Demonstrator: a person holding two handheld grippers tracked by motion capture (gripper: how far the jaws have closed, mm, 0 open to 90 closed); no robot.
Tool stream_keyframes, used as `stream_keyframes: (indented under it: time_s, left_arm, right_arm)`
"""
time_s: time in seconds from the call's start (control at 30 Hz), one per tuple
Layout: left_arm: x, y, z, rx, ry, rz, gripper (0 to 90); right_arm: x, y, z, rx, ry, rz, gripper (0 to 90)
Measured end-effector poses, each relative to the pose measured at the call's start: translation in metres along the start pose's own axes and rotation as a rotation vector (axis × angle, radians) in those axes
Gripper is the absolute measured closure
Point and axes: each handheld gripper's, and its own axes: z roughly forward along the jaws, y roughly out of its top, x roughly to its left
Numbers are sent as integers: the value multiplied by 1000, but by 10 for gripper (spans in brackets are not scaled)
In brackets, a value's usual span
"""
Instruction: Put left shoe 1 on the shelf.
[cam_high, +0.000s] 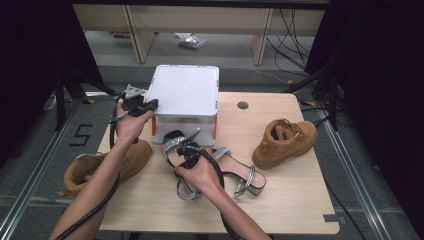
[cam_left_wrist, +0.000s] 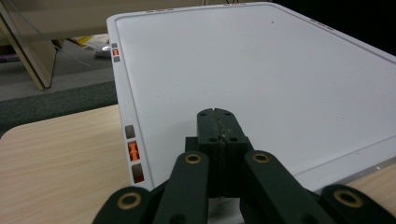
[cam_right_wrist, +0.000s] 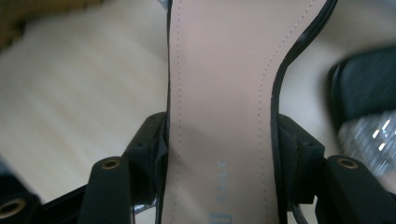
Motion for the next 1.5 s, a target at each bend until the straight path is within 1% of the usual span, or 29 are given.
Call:
stream_keyframes:
  time_s: [0.07, 0.13, 0.2, 0.27, 0.33, 0.37, 0.4, 0.43, 0.47, 0.53, 0.57, 0.6, 0.63, 0.73, 0.8, 0.9, 0.93, 0.97, 1.0, 1.03, 1.07, 1.1, 1.13, 1.23, 1.27, 1.3, 1.4, 1.43, 1.5]
  left_arm:
    - [0, 0, 0, 0, 0, 1, 897]
    - [1, 0, 0, 4, -1, 0, 897]
    - [1, 0, 0, 1, -5, -2, 897]
    - [1, 0, 0, 3, -5, -1, 897]
    - [1, 0, 0, 1, -7, -2, 897]
    - [2, 0, 0, 1, -8, -2, 897]
    - [2, 0, 0, 0, -10, -3, 897]
    - [2, 0, 0, 0, -10, -5, 897]
    - [2, 0, 0, 0, -12, -6, 897]
    - [2, 0, 0, -3, -14, -9, 897]
    - [2, 0, 0, -3, -14, -8, 897]
    - [2, 0, 0, -3, -13, -7, 897]
    - [2, 0, 0, -3, -13, -9, 897]
    - [2, 0, 0, 0, -14, -8, 897]
    - [2, 0, 0, 1, -13, -4, 897]
    - [2, 0, 0, 0, -13, -5, 897]
    - [2, 0, 0, 0, -13, -5, 897]
    - [2, 0, 0, 0, -13, -6, 897]
    - [2, 0, 0, 2, -14, -4, 897]
    - [2, 0, 0, 2, -14, -4, 897]
    - [2, 0, 0, 3, -14, -3, 897]
    - [2, 0, 0, 3, -15, -4, 897]
    - [2, 0, 0, 3, -16, -3, 897]
    - [2, 0, 0, 5, -16, -2, 897]
    - [2, 1, 0, 5, -14, 0, 897]
    - [1, 1, 0, 4, -15, -2, 897]
    - [2, 1, 0, 10, -12, 2, 897]
    - [1, 1, 0, 10, -12, 1, 897]
    - [1, 1, 0, 11, -13, 1, 897]
  right_arm:
    - [-2, 15, 3, -32, -12, 7, 432]
    - [-3, 29, 7, -36, -26, 46, 432]
    - [-8, 41, 13, -56, -47, 40, 432]
    - [-8, 51, 19, -70, -52, 82, 432]
    - [-13, 60, 27, -89, -44, 60, 432]
    - [-12, 64, 30, -85, -54, 85, 432]
    - [-12, 68, 34, -96, -55, 79, 432]
    - [-13, 69, 37, -99, -56, 59, 432]
    - [-11, 72, 39, -95, -61, 91, 431]
    - [-11, 74, 46, -93, -71, 106, 432]
    - [-9, 75, 49, -93, -52, 117, 431]
    - [-10, 75, 52, -106, -68, 90, 431]
    - [-8, 76, 53, -87, -55, 123, 432]
    - [-14, 76, 62, -107, -98, 59, 430]
    - [-13, 78, 63, -111, -96, 76, 430]
    - [-16, 80, 65, -125, -125, 24, 427]
    - [-16, 80, 65, -122, -108, 32, 426]
    - [-11, 83, 64, -103, -75, 120, 422]
    - [-11, 84, 66, -108, -62, 113, 418]
    - [-14, 85, 72, -170, -130, 90, 407]
    - [-21, 85, 75, -199, -180, 31, 404]
    - [-15, 84, 74, -171, -159, 122, 401]
    - [-13, 83, 71, -135, -85, 122, 391]
    - [-17, 79, 71, -184, -95, 39, 377]
    - [-13, 77, 70, -167, -79, 96, 356]
    - [-12, 76, 68, -186, -76, 94, 321]
    - [-11, 76, 58, -250, -83, 66, 311]
    - [-8, 77, 54, -194, -70, 126, 304]
    - [-9, 76, 52, -179, -71, 113, 307]
